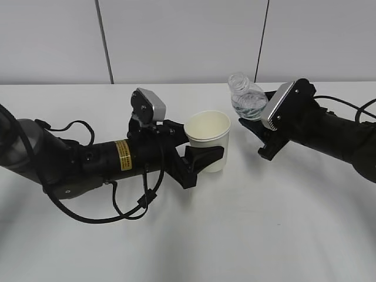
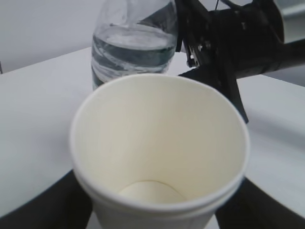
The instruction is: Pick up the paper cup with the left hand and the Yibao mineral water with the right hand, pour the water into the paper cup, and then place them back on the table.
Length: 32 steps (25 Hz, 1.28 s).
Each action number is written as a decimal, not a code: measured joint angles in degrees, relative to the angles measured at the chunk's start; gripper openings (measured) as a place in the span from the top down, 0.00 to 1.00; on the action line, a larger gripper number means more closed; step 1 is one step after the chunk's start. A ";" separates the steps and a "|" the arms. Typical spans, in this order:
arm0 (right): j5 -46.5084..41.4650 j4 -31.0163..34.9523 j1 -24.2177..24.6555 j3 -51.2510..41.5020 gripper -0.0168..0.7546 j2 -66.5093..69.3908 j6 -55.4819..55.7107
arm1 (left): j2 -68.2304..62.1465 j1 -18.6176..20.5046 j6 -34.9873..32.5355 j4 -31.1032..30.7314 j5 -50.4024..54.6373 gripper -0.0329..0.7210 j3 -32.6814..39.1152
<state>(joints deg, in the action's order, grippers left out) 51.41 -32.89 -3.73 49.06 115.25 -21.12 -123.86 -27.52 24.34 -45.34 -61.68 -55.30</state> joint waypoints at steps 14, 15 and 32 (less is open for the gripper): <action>-0.67 -0.22 0.00 0.12 0.36 -1.43 -8.51 | -0.04 -2.21 0.21 -0.17 3.18 0.36 -1.18; -0.67 -0.22 0.00 0.12 0.36 -1.82 -8.80 | -0.06 -2.25 0.21 -0.17 3.19 0.36 -1.44; -1.22 -0.32 0.00 0.12 0.36 -2.32 -18.37 | -0.11 -2.25 0.27 0.42 5.63 0.36 -1.77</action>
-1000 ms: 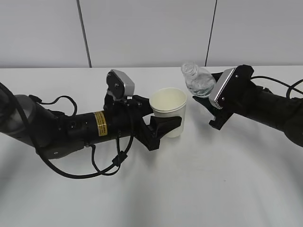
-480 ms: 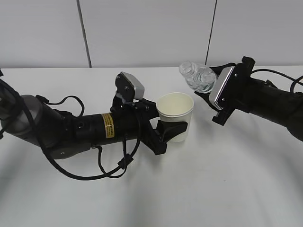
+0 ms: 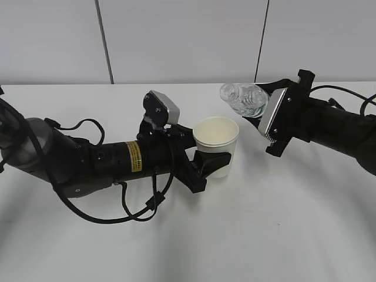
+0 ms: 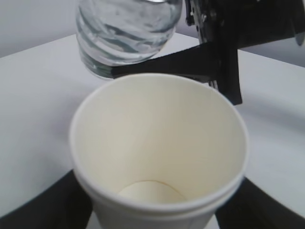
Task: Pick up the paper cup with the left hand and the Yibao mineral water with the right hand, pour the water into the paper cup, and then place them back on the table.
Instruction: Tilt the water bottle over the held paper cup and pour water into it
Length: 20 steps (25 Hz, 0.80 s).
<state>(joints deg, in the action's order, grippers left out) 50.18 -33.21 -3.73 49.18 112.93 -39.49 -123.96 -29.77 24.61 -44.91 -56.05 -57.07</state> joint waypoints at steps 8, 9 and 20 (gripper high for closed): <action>-0.11 2.40 0.00 0.00 0.36 0.00 -5.84 | 0.00 0.00 0.00 0.00 0.11 0.36 0.00; -0.11 2.96 0.00 0.00 0.36 0.00 -6.77 | 0.00 0.00 0.00 0.00 0.11 0.36 0.00; -0.11 3.35 0.00 0.00 0.36 0.00 -13.07 | 0.00 0.00 0.00 0.00 0.33 0.36 0.00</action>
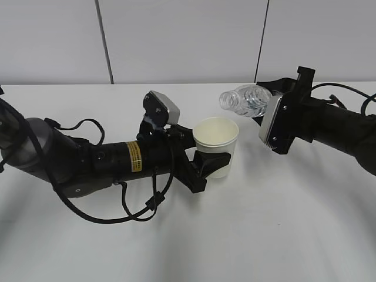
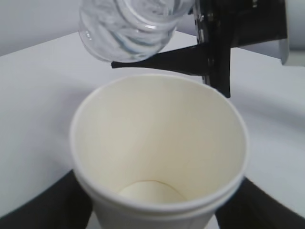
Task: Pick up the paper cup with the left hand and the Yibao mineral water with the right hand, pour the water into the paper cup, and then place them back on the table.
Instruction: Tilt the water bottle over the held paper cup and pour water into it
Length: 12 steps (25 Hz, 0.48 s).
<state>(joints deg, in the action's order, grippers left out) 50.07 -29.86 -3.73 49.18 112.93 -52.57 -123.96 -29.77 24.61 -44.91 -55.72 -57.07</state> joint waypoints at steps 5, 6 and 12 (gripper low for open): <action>0.00 0.04 0.00 0.00 0.36 0.00 -3.86 | 0.00 0.00 0.00 0.06 0.00 0.36 0.00; 0.00 0.19 0.00 0.00 0.36 0.00 -5.01 | 0.00 0.00 0.00 0.06 0.00 0.36 0.00; -0.10 1.79 0.00 0.00 0.36 0.00 -8.92 | 0.00 0.00 0.00 0.06 0.00 0.36 0.00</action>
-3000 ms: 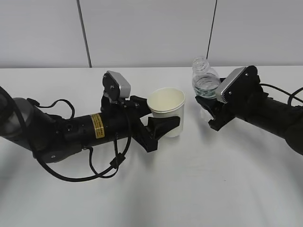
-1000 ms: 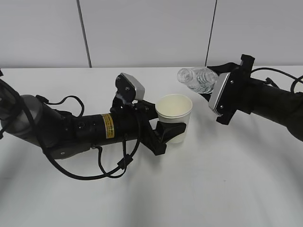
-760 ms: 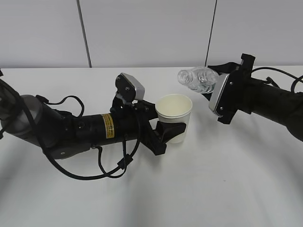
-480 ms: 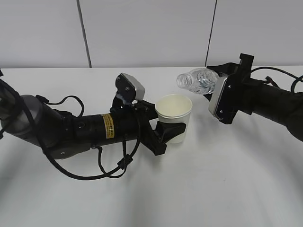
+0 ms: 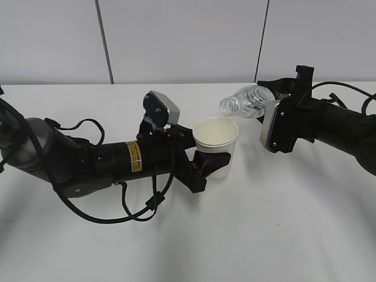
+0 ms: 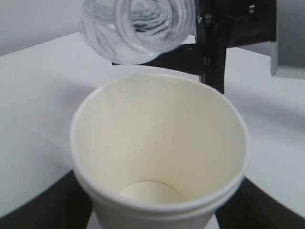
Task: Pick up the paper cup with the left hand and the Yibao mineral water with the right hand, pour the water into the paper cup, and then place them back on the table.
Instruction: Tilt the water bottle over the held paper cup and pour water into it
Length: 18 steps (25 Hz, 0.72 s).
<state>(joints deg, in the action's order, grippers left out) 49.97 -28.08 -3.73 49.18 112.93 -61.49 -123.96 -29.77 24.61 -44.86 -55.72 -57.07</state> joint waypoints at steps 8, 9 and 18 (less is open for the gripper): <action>0.02 0.21 0.00 0.00 0.36 0.00 -3.01 | 0.00 0.00 0.00 0.05 0.02 0.36 0.00; 0.14 0.21 0.00 0.00 0.36 0.00 -3.11 | 0.00 0.00 0.00 0.05 0.02 0.36 0.00; 1.13 0.32 0.00 0.00 0.36 0.00 -5.43 | 0.00 0.00 0.00 0.05 0.07 0.36 0.00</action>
<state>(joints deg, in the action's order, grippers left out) 51.10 -27.75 -3.73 49.18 112.93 -66.92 -123.96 -29.77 24.61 -44.80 -55.65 -57.07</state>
